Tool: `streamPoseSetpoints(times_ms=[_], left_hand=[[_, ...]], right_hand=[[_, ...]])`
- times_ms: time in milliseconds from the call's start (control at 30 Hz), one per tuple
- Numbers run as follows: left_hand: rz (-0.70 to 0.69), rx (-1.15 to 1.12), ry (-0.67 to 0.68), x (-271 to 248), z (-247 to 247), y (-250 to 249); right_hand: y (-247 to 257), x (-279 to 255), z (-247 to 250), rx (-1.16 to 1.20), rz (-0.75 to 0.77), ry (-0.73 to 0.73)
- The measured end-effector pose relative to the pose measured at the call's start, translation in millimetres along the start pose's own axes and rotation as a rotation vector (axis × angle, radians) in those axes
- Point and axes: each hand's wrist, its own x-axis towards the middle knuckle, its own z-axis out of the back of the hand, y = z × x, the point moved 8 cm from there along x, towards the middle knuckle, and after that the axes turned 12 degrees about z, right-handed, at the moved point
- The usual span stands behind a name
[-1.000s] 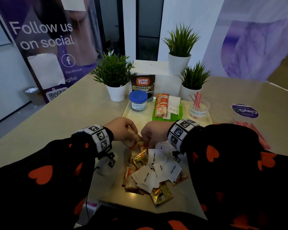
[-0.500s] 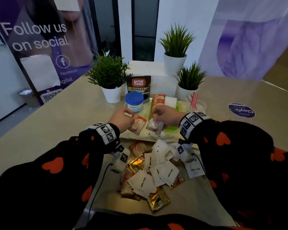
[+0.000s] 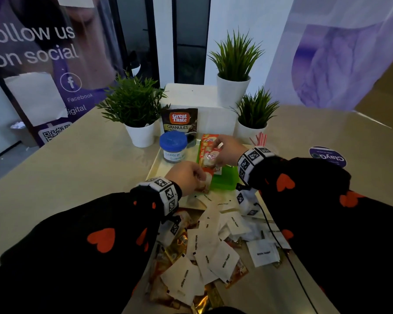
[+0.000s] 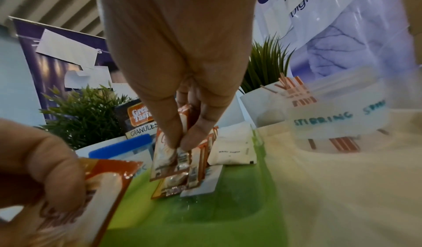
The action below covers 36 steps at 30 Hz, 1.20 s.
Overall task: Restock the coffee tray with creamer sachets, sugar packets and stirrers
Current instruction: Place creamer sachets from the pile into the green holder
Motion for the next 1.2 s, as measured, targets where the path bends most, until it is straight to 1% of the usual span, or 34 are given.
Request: streamPoseSetpoints(times_ms=[133, 200, 333, 500, 567, 633, 700, 833, 933, 1000, 1067, 1133, 1200], left_hand=[[0.014, 0.062, -0.029, 8.3, -1.1, 3.2], [0.02, 0.059, -0.027, 10.6, -0.7, 5.1], [0.019, 0.054, -0.01, 11.6, -0.7, 5.5], [0.016, 0.035, -0.003, 10.7, -0.6, 3.5], [0.014, 0.004, -0.004, 10.3, -0.6, 3.2], [0.003, -0.041, -0.009, 9.2, 0.3, 2.0], [-0.007, -0.109, -0.014, 7.2, 2.7, -0.3], [-0.01, -0.306, -0.079, 7.7, 14.1, -3.2], [-0.019, -0.416, -0.151, 9.9, 21.0, -3.6], [-0.023, -0.441, -0.202, 10.8, 24.0, -3.4], [-0.01, -0.424, -0.245, 12.8, 24.8, -1.2], [0.023, -0.365, -0.271, 16.0, 23.5, 2.7], [0.069, -0.267, -0.241, 20.2, 18.3, 6.4]], right_hand=[[-6.3, 14.0, -15.2, -0.001, -0.042, 0.014], [-7.5, 19.5, -20.2, -0.083, -0.033, 0.015], [-8.2, 27.3, -26.6, -0.232, 0.006, -0.043], [-12.0, 27.8, -28.1, -0.275, 0.004, -0.045], [-12.4, 25.5, -24.1, -0.266, 0.02, -0.071], [-11.5, 22.7, -18.7, -0.163, 0.06, -0.121], [-10.9, 18.6, -14.3, 0.048, 0.089, -0.125], [-0.6, 2.6, -17.2, 0.452, 0.058, 0.053], [3.0, -6.4, -21.5, 0.641, 0.061, 0.155], [0.6, -9.6, -22.5, 0.649, 0.07, 0.197], [-6.8, -8.8, -22.4, 0.591, 0.059, 0.189], [-12.3, -8.3, -16.2, 0.532, 0.031, 0.108], [-20.3, -5.4, -10.7, 0.454, -0.006, 0.03]])
